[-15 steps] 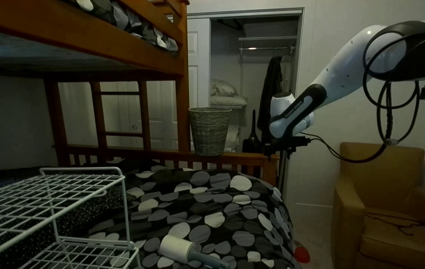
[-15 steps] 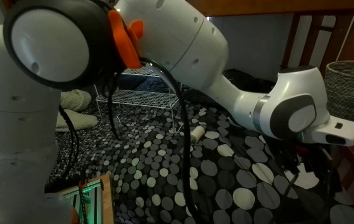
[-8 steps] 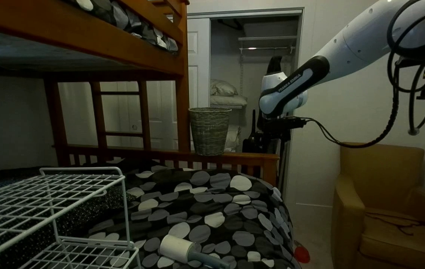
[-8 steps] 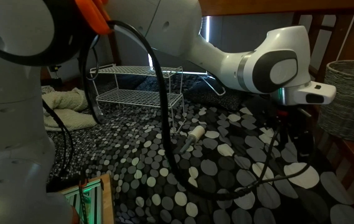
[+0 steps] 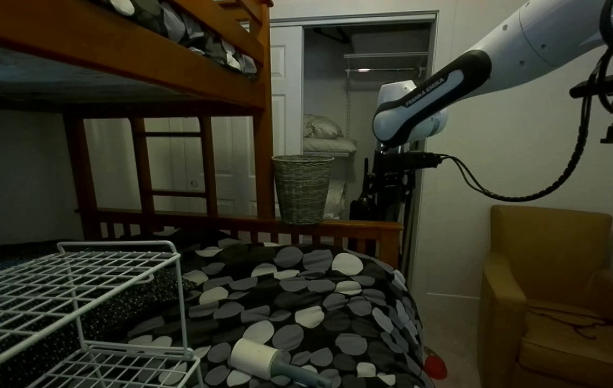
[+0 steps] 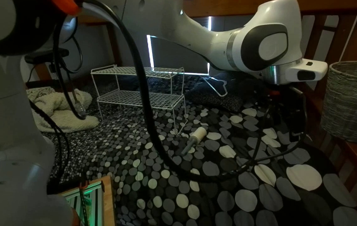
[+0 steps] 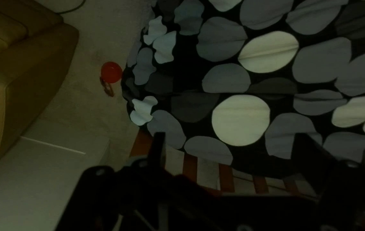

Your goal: Cover the right uncovered part of the bed with the blanket

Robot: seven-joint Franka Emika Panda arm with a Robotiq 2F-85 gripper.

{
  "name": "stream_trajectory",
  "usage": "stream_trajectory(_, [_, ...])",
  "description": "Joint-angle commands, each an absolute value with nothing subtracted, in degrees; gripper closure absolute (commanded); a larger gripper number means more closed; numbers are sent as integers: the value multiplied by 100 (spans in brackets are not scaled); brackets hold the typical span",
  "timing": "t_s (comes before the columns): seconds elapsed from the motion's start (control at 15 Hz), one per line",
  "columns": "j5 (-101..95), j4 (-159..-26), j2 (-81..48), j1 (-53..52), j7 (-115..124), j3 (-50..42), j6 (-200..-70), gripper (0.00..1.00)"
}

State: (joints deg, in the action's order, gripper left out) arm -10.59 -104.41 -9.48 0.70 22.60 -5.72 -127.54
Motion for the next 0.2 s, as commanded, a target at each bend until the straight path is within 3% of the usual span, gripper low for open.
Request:
stream_trajectory(0.0, [-941, -10480, -886, 95, 2242, -544, -12852, 0])
stream_trajectory(0.13, [-863, -10553, -812, 106, 2240, -537, -12909, 0])
